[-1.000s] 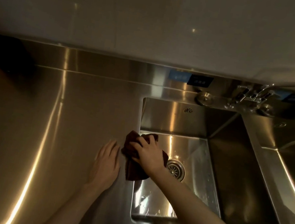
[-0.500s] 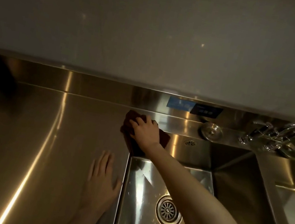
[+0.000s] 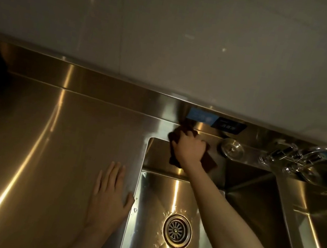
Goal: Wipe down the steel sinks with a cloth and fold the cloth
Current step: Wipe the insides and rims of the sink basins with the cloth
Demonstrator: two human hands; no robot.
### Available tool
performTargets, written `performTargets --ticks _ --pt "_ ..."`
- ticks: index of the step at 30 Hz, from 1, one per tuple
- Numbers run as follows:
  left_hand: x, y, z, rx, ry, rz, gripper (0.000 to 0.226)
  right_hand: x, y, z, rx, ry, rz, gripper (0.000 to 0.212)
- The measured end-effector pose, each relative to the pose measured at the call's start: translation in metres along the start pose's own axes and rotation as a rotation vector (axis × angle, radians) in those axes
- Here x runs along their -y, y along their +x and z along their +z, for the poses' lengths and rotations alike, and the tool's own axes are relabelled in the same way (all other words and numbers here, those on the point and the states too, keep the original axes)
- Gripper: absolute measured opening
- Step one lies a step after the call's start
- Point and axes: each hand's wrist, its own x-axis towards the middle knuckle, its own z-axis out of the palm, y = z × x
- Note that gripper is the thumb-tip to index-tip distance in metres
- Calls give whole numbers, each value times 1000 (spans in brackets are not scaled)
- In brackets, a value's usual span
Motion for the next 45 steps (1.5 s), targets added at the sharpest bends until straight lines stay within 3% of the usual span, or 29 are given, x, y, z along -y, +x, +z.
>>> performTargets --ticks 2,4,9,14,23,25,28,31,34,39,43,45 --pt "0 0 -1 8 5 -7 71 31 6 -4 -16 1 -189 44" --pt "0 0 -2 8 -5 -6 70 36 12 -9 25 0 -266 47" --pt "1 1 4 -46 -27 22 70 -39 5 3 48 54 25 47" --pt "1 3 8 -55 -46 2 70 -28 15 5 1 108 68 45" --pt "2 9 3 -50 -10 10 71 29 -9 -6 43 71 -365 45" --pt "1 9 1 -67 -18 20 71 7 -23 -12 86 88 -400 45" --pt "3 8 -3 -99 -41 110 69 -56 -54 -13 135 284 -286 44" --pt "-5 5 -2 -186 -98 209 56 -135 -81 -8 123 329 -203 45" --pt "-52 26 4 -256 -178 307 44 -202 -85 -12 72 369 -122 45" --pt "-192 112 11 -196 -186 473 33 -264 -69 -15 -29 341 -97 55" --pt "-267 162 25 -97 -74 466 27 -284 -49 -4 -143 298 -128 65" --pt "-286 175 33 -63 4 421 28 -289 -36 3 -123 278 -120 67"
